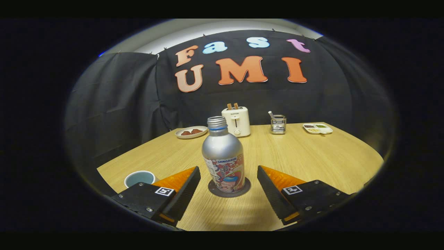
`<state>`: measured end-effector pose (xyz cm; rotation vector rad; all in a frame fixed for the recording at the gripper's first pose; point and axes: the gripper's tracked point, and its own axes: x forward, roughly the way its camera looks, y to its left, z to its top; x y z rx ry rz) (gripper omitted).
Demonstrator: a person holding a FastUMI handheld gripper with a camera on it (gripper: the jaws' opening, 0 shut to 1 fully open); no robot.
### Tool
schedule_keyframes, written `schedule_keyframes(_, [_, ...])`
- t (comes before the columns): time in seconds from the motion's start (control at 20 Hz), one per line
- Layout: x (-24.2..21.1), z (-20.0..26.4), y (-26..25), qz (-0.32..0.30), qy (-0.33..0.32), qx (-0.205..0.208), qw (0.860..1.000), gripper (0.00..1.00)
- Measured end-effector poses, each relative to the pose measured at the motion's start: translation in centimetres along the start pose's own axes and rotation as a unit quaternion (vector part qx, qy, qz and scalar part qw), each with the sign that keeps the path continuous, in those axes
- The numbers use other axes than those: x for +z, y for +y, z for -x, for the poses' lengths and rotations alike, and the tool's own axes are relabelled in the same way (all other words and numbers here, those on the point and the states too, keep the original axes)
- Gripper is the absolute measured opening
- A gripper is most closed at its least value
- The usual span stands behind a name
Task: Take the bottle from table, then pour the juice into the cup, finally place the bottle on the coaster
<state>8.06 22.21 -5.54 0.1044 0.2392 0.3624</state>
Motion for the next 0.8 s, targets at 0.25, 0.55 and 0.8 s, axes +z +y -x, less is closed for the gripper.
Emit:
schedule_keyframes(0.25, [2.4, 4.2, -3.7, 0.006, -0.028, -0.039, 0.999, 0.98])
schedule_keyframes(0.55, [4.5, 9.4, -8.5, 0.035, -0.052, -0.092, 0.994, 0.98])
schedule_keyframes(0.8, [5.8, 13.2, -10.8, 0.023, -0.073, -0.113, 0.991, 0.98])
